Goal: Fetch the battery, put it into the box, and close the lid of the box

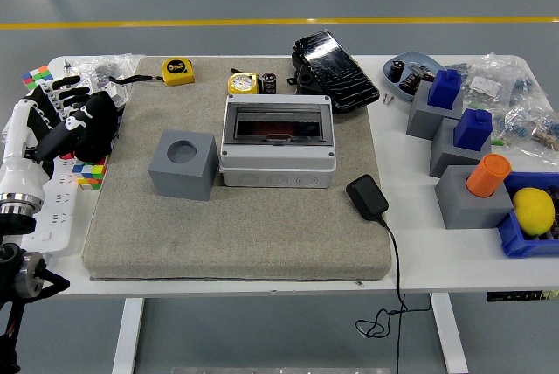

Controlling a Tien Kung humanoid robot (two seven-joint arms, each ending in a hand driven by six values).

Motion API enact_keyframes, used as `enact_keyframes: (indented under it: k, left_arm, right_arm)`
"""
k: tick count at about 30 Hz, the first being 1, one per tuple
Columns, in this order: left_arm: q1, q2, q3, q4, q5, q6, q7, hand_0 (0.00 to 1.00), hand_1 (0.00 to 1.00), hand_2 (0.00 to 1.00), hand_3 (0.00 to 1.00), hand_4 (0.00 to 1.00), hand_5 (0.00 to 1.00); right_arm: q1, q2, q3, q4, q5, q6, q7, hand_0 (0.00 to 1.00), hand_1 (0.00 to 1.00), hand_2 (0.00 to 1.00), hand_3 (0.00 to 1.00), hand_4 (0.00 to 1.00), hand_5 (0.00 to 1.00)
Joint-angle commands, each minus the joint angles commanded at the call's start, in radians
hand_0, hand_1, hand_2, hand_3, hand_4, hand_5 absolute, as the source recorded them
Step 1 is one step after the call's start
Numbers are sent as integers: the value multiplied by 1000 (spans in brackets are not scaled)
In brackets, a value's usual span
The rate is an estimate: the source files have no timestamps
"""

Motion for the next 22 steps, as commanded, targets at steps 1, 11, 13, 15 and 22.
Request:
enact_keyframes:
  k: [1,11,13,15,22]
  left_arm:
    - [0,0,1,0,1,0,1,492,634,624,655,998,375]
    - [-2,3,-3,-7,3,-2,4,491,634,621,655,998,375]
    - [-5,4,-2,-9,3,-2,5,491,634,621,655,998,375]
    - [-7,4,-2,-9,3,-3,5,491,634,621,655,998,375]
    - [-11,6,-4,-15,4,-4,8,491,633,621,654,998,379]
  right_arm:
    - [1,0,-5,0,2,2,-1,651,645,677,595,998,586]
    - [8,-4,-22,0,17,3,1,651,646,679,594,998,586]
    - [9,-4,-15,0,12,3,0,651,646,679,594,998,586]
    - [9,-3,-10,0,6,3,-2,651,646,679,594,998,586]
    - [7,-1,-4,0,2,5,-4,655,646,678,599,998,587]
